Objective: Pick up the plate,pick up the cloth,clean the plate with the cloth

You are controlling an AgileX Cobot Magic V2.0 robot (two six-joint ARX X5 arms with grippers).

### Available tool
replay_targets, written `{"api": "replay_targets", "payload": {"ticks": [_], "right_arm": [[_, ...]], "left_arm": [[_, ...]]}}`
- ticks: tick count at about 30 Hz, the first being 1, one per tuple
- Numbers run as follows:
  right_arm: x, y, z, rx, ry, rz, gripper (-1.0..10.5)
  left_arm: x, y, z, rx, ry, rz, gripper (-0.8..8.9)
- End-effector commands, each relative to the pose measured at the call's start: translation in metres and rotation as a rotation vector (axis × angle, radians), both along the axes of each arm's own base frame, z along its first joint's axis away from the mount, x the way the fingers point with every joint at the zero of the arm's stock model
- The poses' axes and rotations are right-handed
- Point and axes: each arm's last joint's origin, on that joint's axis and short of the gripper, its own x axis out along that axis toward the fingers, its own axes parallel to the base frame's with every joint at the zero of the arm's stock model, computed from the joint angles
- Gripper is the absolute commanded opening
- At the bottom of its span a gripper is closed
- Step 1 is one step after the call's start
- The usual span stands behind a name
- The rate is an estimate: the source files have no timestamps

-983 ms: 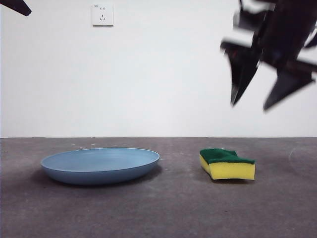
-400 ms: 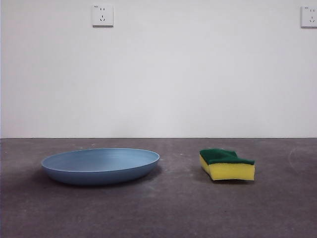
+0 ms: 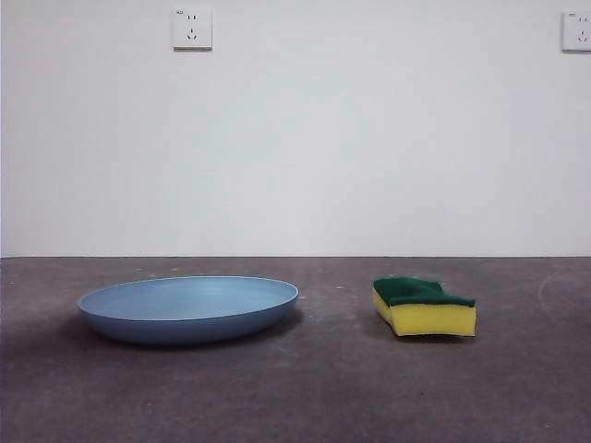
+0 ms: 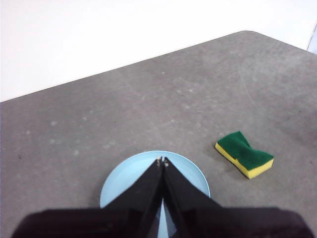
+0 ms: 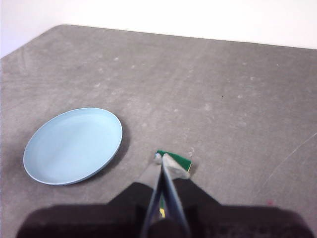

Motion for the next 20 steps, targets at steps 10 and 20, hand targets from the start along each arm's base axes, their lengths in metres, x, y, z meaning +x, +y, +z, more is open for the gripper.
{"api": "replay_targets", "payload": {"ticks": [10,20], "right_arm": [[0.008,0.005,-0.028,0.008,0.064,-0.008,0.0],[0.008,0.005,-0.028,0.007,0.067,-0.009,0.0]], "left_arm": [[0.008,-0.009,-0.086,0.104,0.173,-0.028,-0.01],[0.006,-0.008,-0.100,0.204,0.293,-0.026,-0.01]]}}
